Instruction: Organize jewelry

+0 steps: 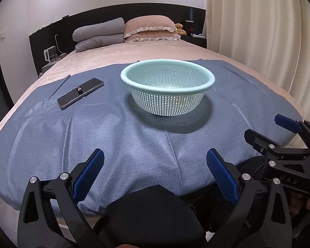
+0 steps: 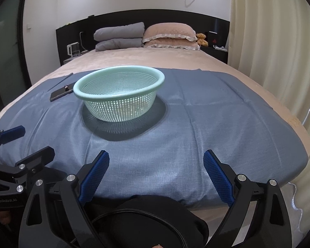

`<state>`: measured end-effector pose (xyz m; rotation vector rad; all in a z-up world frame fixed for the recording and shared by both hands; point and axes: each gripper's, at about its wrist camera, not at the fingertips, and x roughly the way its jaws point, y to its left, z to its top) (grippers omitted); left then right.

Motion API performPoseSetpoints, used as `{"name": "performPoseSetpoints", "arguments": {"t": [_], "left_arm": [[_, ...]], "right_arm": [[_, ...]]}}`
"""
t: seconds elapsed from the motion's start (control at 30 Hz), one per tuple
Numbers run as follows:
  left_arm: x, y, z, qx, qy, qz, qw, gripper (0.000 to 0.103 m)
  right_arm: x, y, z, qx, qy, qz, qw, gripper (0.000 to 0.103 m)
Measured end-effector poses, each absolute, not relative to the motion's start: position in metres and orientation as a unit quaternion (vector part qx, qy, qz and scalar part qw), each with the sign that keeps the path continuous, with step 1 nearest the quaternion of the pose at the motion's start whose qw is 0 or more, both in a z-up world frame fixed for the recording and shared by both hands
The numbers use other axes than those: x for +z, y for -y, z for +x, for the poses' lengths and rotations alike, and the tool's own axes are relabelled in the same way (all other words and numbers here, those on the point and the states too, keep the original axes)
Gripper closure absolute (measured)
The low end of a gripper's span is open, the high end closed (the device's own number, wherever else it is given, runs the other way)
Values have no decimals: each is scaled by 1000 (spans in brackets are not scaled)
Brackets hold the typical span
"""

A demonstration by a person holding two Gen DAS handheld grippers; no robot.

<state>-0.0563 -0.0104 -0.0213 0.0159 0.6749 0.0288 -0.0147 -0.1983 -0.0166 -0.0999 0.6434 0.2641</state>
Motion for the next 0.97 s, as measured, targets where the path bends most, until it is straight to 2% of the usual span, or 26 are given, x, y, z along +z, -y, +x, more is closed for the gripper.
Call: {"name": "performPoseSetpoints", "arguments": {"t": [0.97], "left_arm": [[-23,11,-56,16,-336,5,942,6]], "right_arm": [[-20,198,-13,137,-322,-46,936,15]]}}
